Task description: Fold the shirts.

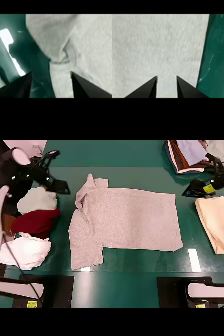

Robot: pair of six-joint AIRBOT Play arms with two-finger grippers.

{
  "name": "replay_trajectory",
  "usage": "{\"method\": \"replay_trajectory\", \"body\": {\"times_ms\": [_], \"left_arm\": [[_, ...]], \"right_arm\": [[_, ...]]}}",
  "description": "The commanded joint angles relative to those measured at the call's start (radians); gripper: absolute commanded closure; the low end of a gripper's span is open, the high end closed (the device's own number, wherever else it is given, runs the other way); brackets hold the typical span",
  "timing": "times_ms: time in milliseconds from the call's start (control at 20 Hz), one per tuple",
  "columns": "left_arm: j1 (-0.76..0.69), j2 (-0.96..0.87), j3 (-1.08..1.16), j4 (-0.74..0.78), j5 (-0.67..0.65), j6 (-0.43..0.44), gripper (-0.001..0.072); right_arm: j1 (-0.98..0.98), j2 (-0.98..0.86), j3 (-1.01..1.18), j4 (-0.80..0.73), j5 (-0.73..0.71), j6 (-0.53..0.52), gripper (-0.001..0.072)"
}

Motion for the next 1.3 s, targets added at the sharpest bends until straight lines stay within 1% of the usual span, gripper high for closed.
{"method": "replay_trajectory", "body": {"times_ms": [0,100,200,350,500,550,950,1050,1100,1150,1200,1250], "left_arm": [[0.080,0.147,-0.269,-0.079,-0.042,0.010,0.0160],[0.119,0.226,-0.464,-0.106,0.002,0.034,0.0159],[0.155,0.258,-0.596,-0.158,0.031,0.077,0.0160],[0.175,0.258,-0.691,-0.199,0.100,0.100,0.0159],[0.175,0.258,-0.742,-0.310,0.146,0.193,0.0160],[0.174,0.258,-0.755,-0.325,0.155,0.206,0.0160],[0.084,0.254,-0.792,-0.281,0.242,0.192,0.0161],[0.066,0.254,-0.792,-0.265,0.256,0.163,0.0162],[0.066,0.254,-0.791,-0.266,0.259,0.138,0.0318],[0.066,0.254,-0.790,-0.267,0.264,0.129,0.0584],[0.066,0.254,-0.790,-0.285,0.266,0.128,0.0686],[0.066,0.257,-0.790,-0.316,0.261,0.129,0.0687]], "right_arm": [[-0.010,0.148,-0.155,0.003,0.019,-0.032,0.0431],[-0.010,0.210,-0.243,0.003,0.012,-0.042,0.0431],[-0.009,0.254,-0.310,0.003,0.012,-0.054,0.0431],[-0.009,0.296,-0.370,0.003,0.012,-0.054,0.0431],[-0.009,0.320,-0.390,0.003,0.013,-0.054,0.0431],[-0.009,0.328,-0.390,0.003,0.012,-0.055,0.0431],[-0.009,0.356,-0.389,0.003,0.002,-0.054,0.0431],[-0.009,0.357,-0.389,0.003,0.012,-0.054,0.0431],[-0.009,0.357,-0.389,0.003,0.018,-0.054,0.0431],[-0.014,0.357,-0.389,0.002,0.029,-0.054,0.0431],[-0.025,0.357,-0.390,0.002,0.043,-0.054,0.0431],[-0.039,0.359,-0.399,-0.001,0.064,-0.054,0.0431]]}}
